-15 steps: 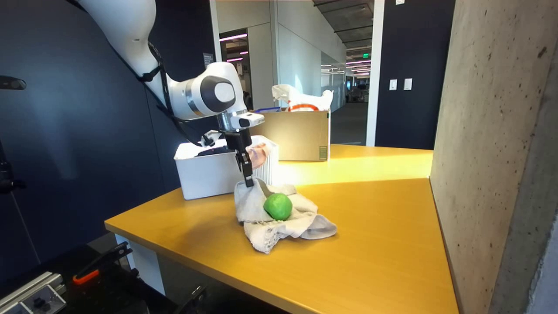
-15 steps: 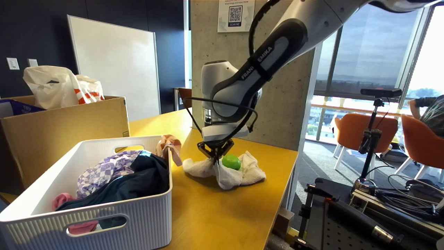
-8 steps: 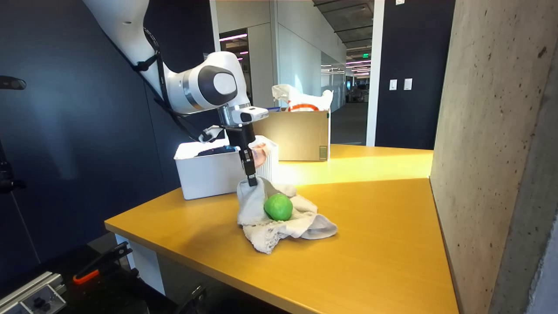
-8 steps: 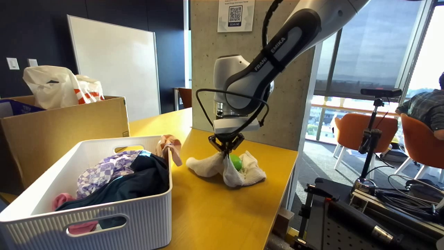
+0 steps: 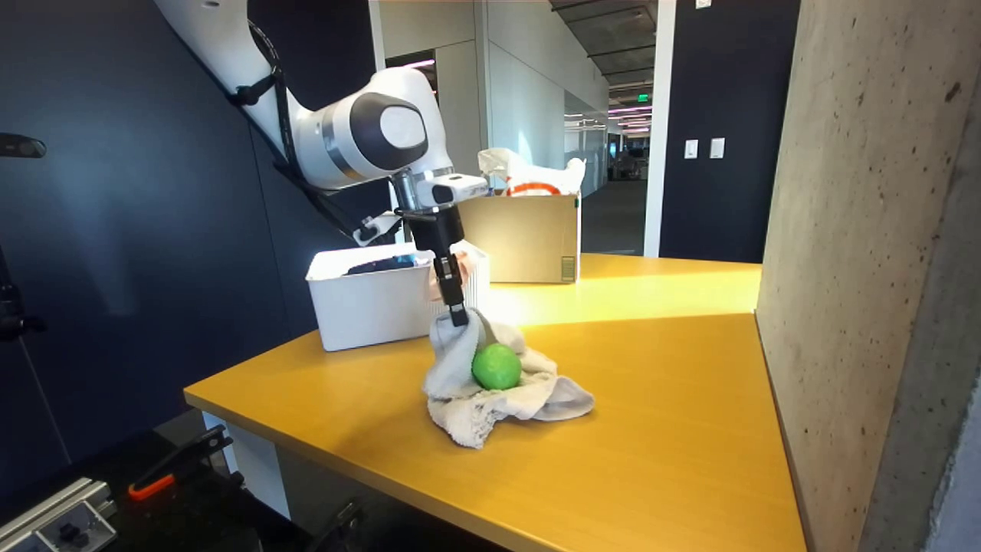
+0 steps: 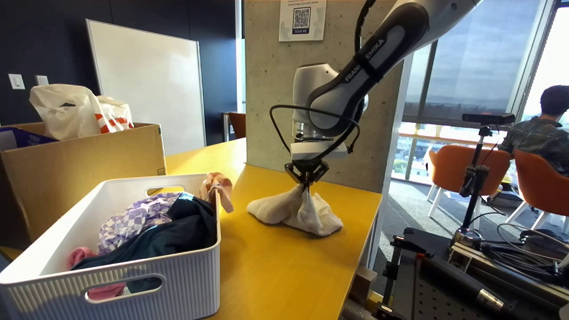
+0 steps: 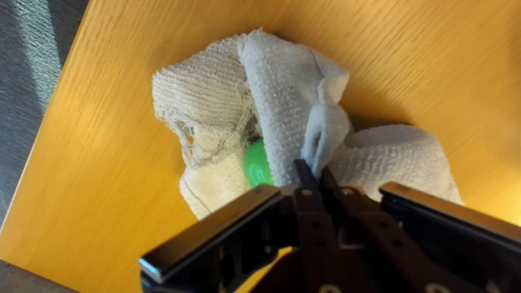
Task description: Put the apple on the towel and cover it, then put it in the basket
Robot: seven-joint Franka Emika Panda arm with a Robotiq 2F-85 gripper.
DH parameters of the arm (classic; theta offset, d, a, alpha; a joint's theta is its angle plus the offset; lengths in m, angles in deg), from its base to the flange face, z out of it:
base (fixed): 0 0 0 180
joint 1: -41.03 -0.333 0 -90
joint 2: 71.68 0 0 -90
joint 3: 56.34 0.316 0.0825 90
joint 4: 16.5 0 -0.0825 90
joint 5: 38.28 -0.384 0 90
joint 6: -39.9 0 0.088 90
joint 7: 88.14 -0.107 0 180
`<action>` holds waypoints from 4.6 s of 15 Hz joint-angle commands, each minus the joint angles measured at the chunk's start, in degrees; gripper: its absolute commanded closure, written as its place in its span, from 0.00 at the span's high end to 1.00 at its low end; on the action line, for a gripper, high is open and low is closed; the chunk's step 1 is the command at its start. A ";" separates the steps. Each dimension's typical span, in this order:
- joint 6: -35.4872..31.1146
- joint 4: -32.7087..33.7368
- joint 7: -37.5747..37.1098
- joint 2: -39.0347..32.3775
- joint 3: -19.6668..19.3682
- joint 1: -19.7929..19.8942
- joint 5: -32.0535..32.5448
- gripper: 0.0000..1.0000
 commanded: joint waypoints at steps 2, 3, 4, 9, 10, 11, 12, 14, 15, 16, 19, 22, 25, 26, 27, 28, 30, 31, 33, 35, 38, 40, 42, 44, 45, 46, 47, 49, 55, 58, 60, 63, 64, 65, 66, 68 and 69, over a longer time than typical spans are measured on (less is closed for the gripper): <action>-0.89 -1.54 -3.36 1.85 -0.35 2.30 1.72 0.01; -1.14 -1.53 -3.46 1.73 -0.41 2.96 1.47 0.01; -1.13 -1.68 -3.31 1.83 -0.41 3.64 1.24 0.01; -1.07 -1.10 -3.85 1.13 -0.74 6.12 0.73 0.01; -1.01 -0.79 -3.95 0.81 -0.70 6.52 0.59 0.30; -0.94 -0.56 -4.00 0.56 -0.59 6.86 0.47 0.32; -0.90 -0.40 -3.98 0.40 -0.50 7.17 0.33 0.38; -0.98 -0.37 -4.03 0.24 -0.40 7.66 0.09 0.52; -1.03 -0.43 -3.90 0.18 -0.33 7.90 -0.10 0.58; -1.03 -0.35 -3.75 0.00 -0.22 8.15 -0.30 0.67; -1.15 -0.98 -3.92 0.22 -0.31 8.42 -0.45 0.88; -1.92 -3.10 -2.95 1.74 -0.46 10.03 -1.46 1.00; -2.21 -2.99 -0.74 1.06 -0.02 13.29 -4.43 1.00; -1.88 -2.32 0.15 0.41 0.17 14.41 -5.55 1.00; -1.76 -1.62 0.92 -0.23 0.27 15.32 -6.57 1.00; -1.56 -0.88 1.77 -0.74 0.30 16.15 -7.47 1.00; -0.83 1.17 3.07 -1.87 0.34 17.21 -8.84 1.00; -0.47 2.36 3.51 -2.62 0.46 17.45 -9.31 1.00; 0.16 4.95 3.88 -4.86 0.66 17.66 -10.11 1.00; 0.20 7.65 4.02 -7.69 0.94 17.93 -10.96 1.00; 0.48 11.38 4.17 -11.77 1.33 18.10 -11.97 1.00; 0.48 13.76 4.37 -14.14 1.29 18.35 -12.34 1.00; 0.21 16.15 4.12 -16.46 1.02 18.18 -12.30 1.00; 0.46 18.89 4.04 -18.93 1.11 18.14 -12.31 1.00; 0.56 20.04 4.05 -20.03 1.21 18.13 -12.35 1.00; 0.62 21.35 4.15 -21.27 1.33 18.23 -12.42 1.00; 0.72 22.51 4.18 -22.29 1.41 18.28 -12.48 1.00; 0.57 24.67 4.21 -24.24 1.36 18.14 -12.29 1.00; 0.47 27.82 4.16 -26.96 1.32 17.78 -12.17 0.64; -0.20 26.97 3.64 -26.25 0.80 16.94 -11.74 0.40; -0.13 26.93 3.38 -25.98 0.62 16.54 -11.59 0.25; -0.51 25.62 2.41 -24.44 -0.21 14.74 -10.79 0.03; -0.67 24.98 1.90 -23.72 -0.67 13.90 -10.41 0.00; -0.97 24.15 1.30 -22.91 -1.26 12.92 -9.97 0.00; -1.05 23.60 0.66 -22.12 -1.86 11.94 -9.51 0.00; -1.29 22.45 -0.49 -20.59 -2.85 10.12 -8.57 0.01; -1.40 21.85 -1.17 -19.90 -3.41 9.04 -7.90 0.01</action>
